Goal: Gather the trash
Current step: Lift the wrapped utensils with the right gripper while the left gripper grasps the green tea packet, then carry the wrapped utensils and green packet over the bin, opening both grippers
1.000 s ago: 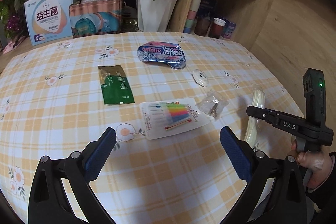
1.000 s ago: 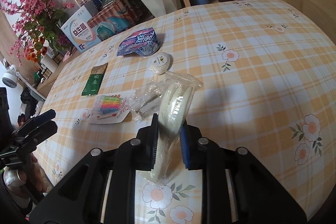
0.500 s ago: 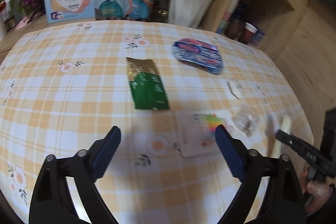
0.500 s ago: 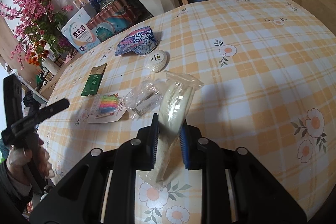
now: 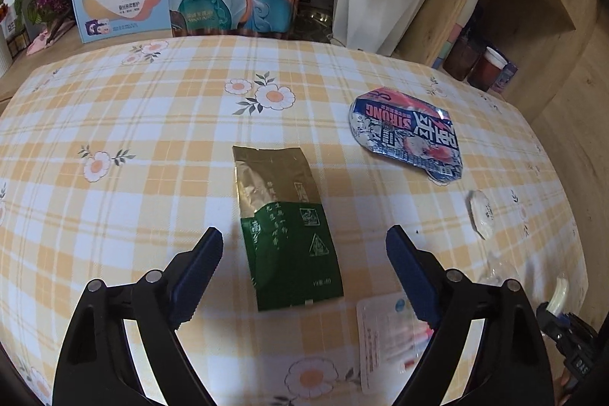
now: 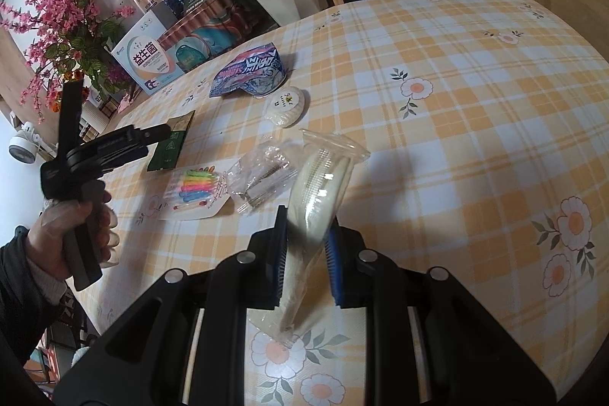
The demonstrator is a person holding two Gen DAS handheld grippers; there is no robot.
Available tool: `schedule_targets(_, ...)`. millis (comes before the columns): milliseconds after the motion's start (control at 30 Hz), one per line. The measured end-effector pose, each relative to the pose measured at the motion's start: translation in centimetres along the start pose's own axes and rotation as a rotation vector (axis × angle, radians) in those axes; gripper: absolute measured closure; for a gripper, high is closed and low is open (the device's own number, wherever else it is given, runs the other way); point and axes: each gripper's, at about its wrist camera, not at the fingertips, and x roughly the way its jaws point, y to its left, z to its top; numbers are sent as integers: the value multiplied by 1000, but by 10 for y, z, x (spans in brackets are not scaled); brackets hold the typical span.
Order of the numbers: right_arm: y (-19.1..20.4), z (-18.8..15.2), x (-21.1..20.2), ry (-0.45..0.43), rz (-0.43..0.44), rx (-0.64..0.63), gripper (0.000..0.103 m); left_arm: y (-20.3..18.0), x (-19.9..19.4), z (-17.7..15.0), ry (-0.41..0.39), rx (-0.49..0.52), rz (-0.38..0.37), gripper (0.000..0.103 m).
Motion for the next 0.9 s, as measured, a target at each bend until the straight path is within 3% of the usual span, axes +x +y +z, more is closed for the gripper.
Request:
schedule_targets(167, 2, -3, -2, 2, 10, 9, 81, 2, 15, 3, 45, -2, 48, 40)
schedule_targets(300, 3, -5, -5, 0, 11, 11, 81, 0, 9, -1, 32, 50, 44, 79)
schedule_targets(367, 4, -6, -9, -4, 11, 12, 81, -1, 1, -4, 22, 79, 41, 90)
schedule_targets(467, 8, -8, -14, -6, 11, 12, 82, 3, -14, -10, 3, 89, 25, 92)
schedule_targets(500, 9, -9, -15, -7, 12, 11, 82, 4, -18, -12, 0, 88, 19, 99)
schedule_targets(900, 35, -17, -53, -44, 25, -13, 82, 9, -100, -49, -76, 109, -37, 100)
